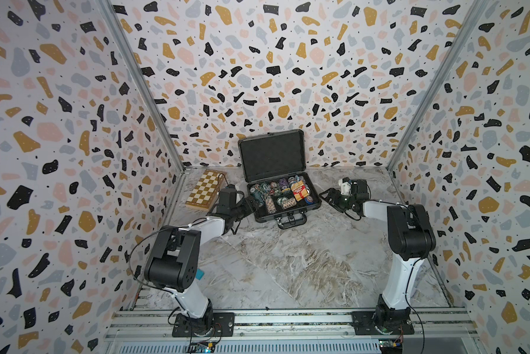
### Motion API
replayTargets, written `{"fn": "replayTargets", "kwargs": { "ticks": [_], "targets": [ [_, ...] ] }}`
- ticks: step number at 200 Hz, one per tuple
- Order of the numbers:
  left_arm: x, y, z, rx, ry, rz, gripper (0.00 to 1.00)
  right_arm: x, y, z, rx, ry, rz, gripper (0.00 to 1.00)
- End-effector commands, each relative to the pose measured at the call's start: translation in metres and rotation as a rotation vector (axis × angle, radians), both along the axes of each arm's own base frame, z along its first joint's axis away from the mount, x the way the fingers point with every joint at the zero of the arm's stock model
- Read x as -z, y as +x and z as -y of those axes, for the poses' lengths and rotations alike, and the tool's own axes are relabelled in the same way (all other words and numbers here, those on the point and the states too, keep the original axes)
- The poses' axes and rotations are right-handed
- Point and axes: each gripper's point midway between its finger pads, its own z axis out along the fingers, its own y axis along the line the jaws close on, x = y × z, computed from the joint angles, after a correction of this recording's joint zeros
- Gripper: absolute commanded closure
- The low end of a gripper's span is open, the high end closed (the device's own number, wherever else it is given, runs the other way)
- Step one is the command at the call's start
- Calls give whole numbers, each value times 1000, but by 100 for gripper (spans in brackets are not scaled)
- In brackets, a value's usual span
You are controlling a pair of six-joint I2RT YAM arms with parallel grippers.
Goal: Open the poker set cases
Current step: Open the case lid on the poker set case, then adjust the poker set case at the center of the board.
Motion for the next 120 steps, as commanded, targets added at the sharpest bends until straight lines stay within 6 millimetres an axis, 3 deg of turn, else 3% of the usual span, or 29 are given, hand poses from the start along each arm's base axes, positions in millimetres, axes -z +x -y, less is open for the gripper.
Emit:
{"fn": "replayTargets", "kwargs": {
  "ticks": [1,67,120],
  "targets": [
    [9,4,-4,7,4,-70,21,-36,14,-10,-41,24,88,15],
    [26,40,-4,42,-43,-125,23,-19,16,-47,-163,-83,66,14],
    [44,53,0,60,-59,-170,24,-10,8,-54,-182,-126,56,14]
  ]
}}
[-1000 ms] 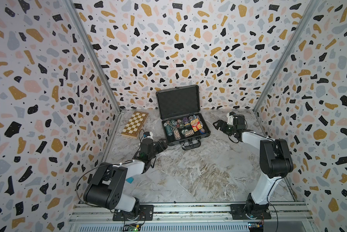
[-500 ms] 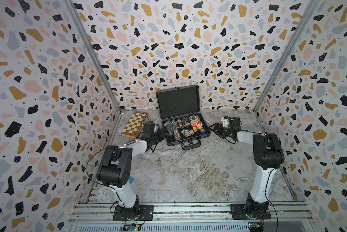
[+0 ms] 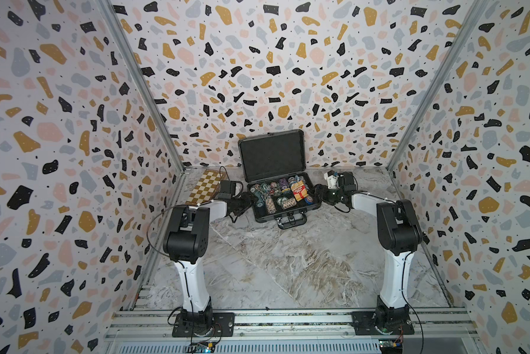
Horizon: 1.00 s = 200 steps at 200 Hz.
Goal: Open the poker set cases
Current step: Adjust the poker set case at the center of the board.
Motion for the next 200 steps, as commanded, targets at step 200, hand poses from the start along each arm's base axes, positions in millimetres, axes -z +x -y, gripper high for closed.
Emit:
{"fn": "replayTargets", "kwargs": {
  "ticks": [200],
  "targets": [
    [-26,55,-7,121,-112,25,30,-46,-97,-134,-361,41,159,20]
  ]
}}
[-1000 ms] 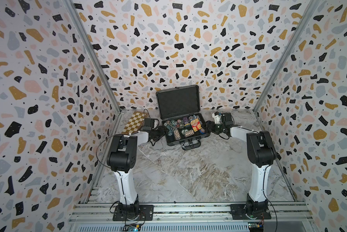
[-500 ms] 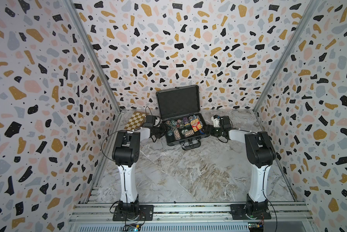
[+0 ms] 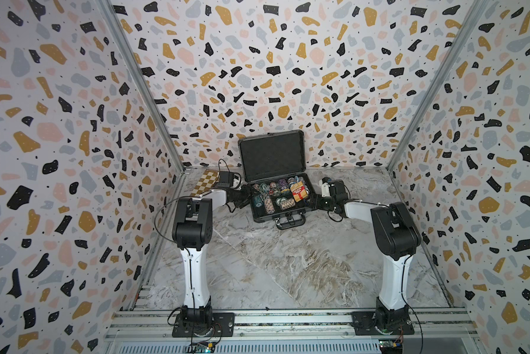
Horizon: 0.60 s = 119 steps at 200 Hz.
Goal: Open the poker set cases
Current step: Adjust the poker set case at the center of the board.
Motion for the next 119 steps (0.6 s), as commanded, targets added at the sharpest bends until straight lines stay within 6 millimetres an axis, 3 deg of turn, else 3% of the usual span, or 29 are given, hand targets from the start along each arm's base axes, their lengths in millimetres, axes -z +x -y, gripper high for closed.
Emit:
{"fn": "replayTargets", "kwargs": {
  "ticks": [1,36,96,119],
  "targets": [
    [-25,13,-6,22,-13,74,30,-68,-69,-108,-385,217,32,20],
    [-26,16,-14,9,-16,75,29,-67,-77,-116,-393,202,29,20],
    [-15,13,-5,6,-97,66,31,-48,-72,-107,-314,155,0,19],
    [-17,15,7,13,-127,75,33,-44,-67,-103,-283,142,-8,19]
  ]
}}
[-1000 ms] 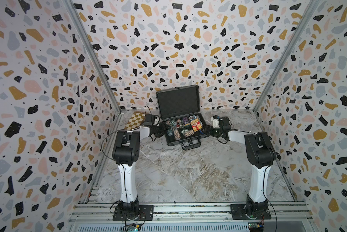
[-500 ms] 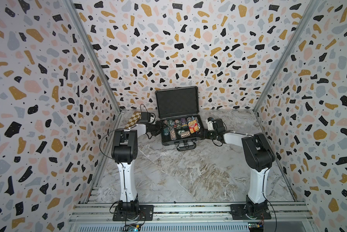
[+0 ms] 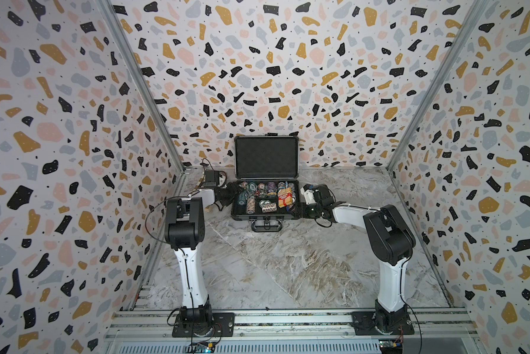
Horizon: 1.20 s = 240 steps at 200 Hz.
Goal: Open the poker set cases
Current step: Adjust the poker set case at the center of the board.
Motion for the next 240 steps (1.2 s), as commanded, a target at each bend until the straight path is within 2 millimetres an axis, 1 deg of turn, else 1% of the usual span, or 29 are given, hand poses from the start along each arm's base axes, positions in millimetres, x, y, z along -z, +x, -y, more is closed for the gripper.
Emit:
{"fn": "replayTargets", "kwargs": {
  "ticks": [1,37,64,114,141,171,200,220,240],
  "targets": [
    [-19,-6,68,160,-169,58,33,-43,-14,-35,-100,113,61,19],
    [-24,-5,95,188,-189,85,33,-39,-9,-23,-62,105,49,19],
    [-25,-7,107,194,-211,91,33,-38,-8,-9,-45,94,49,18],
    [-28,-13,117,164,-273,108,35,-43,-6,14,-1,90,55,17],
    [-29,-17,126,170,-274,112,34,-46,-6,22,13,91,57,17],
    [-31,-20,129,169,-277,111,34,-48,-6,31,32,82,60,16],
    [-34,-23,137,185,-276,116,34,-48,-6,35,42,91,54,15],
    [-32,-26,141,191,-281,109,35,-49,-8,37,46,88,57,15],
    [-30,-30,150,207,-280,104,34,-50,-9,40,54,83,55,15]
  ]
}}
